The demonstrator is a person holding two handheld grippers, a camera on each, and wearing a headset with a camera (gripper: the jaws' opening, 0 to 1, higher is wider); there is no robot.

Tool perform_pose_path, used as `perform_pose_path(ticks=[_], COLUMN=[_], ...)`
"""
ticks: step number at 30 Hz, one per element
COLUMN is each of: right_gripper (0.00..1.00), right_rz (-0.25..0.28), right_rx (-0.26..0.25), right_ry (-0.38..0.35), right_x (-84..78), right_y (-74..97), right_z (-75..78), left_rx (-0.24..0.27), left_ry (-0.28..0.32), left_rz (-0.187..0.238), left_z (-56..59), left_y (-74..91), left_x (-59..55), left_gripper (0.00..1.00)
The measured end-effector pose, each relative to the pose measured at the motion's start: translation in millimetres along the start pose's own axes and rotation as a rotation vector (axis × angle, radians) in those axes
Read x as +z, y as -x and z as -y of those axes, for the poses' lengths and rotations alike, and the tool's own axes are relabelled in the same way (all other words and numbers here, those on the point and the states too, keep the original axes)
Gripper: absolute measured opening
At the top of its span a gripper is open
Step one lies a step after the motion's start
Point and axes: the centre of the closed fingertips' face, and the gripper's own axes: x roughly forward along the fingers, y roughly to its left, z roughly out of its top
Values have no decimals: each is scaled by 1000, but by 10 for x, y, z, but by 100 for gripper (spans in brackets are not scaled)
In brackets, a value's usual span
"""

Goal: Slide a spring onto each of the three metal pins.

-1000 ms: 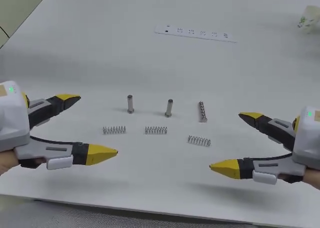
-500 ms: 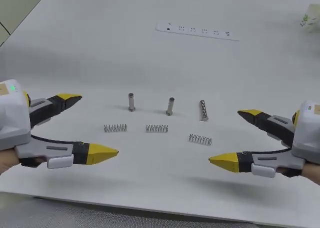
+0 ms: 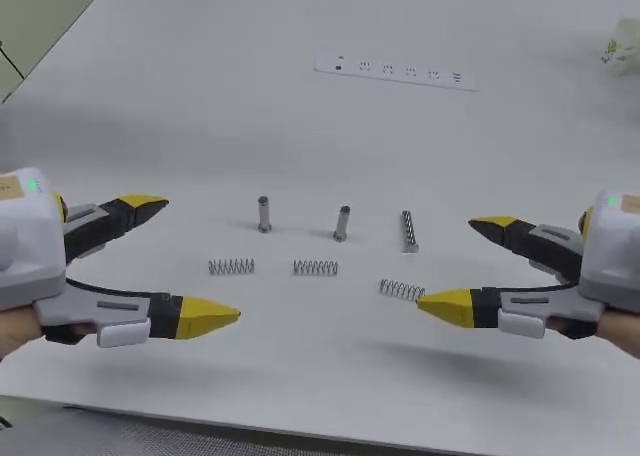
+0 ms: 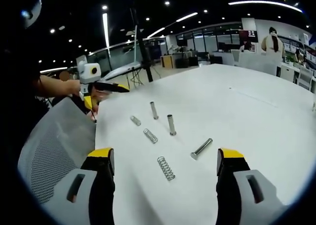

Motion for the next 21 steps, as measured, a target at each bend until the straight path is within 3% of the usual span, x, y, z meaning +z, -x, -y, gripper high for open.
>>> perform_pose_path(ticks=[7,13,21], right_gripper=[75,68,59], right_rz=[-50,-58,-77], right_rx=[-2,-16,-73], right_ry=[-6,-32,-82], right_x=[17,79,123], right_y=[-101,-182,-276], right_z=[128,249,472], left_rx=[0,0,4], left_ry=[-1,-1,-2], left_rz=[-3,-2,-2], left_z=[-11,-14,-30], left_y=[0,0,15], left_x=[5,13,15], left_gripper=[98,98,98])
